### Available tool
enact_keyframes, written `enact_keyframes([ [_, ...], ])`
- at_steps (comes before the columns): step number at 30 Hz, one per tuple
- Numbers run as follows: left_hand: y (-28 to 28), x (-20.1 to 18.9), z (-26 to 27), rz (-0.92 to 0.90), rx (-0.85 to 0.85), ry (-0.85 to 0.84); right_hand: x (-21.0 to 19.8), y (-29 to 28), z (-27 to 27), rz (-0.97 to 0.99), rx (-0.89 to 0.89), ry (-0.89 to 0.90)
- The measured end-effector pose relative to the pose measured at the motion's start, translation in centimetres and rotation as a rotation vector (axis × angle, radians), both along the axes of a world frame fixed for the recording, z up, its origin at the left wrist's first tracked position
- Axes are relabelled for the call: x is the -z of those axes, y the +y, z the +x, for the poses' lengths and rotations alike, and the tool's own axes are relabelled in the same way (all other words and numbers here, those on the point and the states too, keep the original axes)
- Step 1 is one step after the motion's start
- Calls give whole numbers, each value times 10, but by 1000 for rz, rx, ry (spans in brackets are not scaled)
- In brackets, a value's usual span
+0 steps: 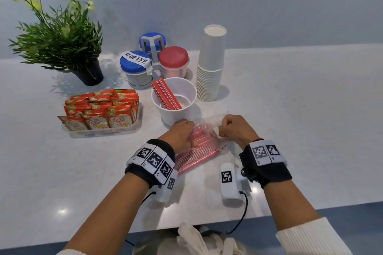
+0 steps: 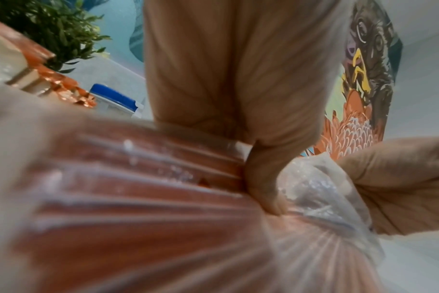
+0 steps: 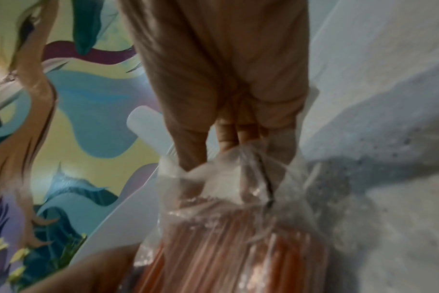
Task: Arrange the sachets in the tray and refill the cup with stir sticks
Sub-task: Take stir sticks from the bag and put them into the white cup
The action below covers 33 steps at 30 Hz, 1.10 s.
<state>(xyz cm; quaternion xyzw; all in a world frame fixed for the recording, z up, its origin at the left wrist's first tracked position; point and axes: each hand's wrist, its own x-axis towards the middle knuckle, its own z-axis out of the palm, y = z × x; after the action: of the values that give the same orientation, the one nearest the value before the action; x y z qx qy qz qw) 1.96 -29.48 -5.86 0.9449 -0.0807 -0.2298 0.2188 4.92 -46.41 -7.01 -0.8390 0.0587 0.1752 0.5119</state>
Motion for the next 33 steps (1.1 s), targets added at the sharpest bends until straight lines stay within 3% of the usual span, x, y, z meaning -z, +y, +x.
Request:
enact_keyframes([
  [4, 4, -3, -6, -95, -33, -27, 3, 5, -1, -59, 13, -35],
  [9, 13, -7, -16, -228, -118, -55, 14, 3, -7, -46, 198, -108],
  [14, 12, -6, -18, -237, -162, -49, 5, 13, -13, 67, -109, -11],
  [17, 11, -4, -16, -217, -130, -50, 8, 16, -14, -12, -194, -78],
  [20, 12, -3, -16, -196, -107, -42, 12, 9, -16, -48, -153, -177],
  [25, 16, -1, -15, -187, -112, -48, 5, -12, -17, 159, -50, -131],
  [29, 14, 1, -15, -179, -100, -62, 4, -9, -18, 116, -91, -129],
  [33, 14, -1, -16, -191, -115, -54, 5, -9, -18, 156, -13, -133],
])
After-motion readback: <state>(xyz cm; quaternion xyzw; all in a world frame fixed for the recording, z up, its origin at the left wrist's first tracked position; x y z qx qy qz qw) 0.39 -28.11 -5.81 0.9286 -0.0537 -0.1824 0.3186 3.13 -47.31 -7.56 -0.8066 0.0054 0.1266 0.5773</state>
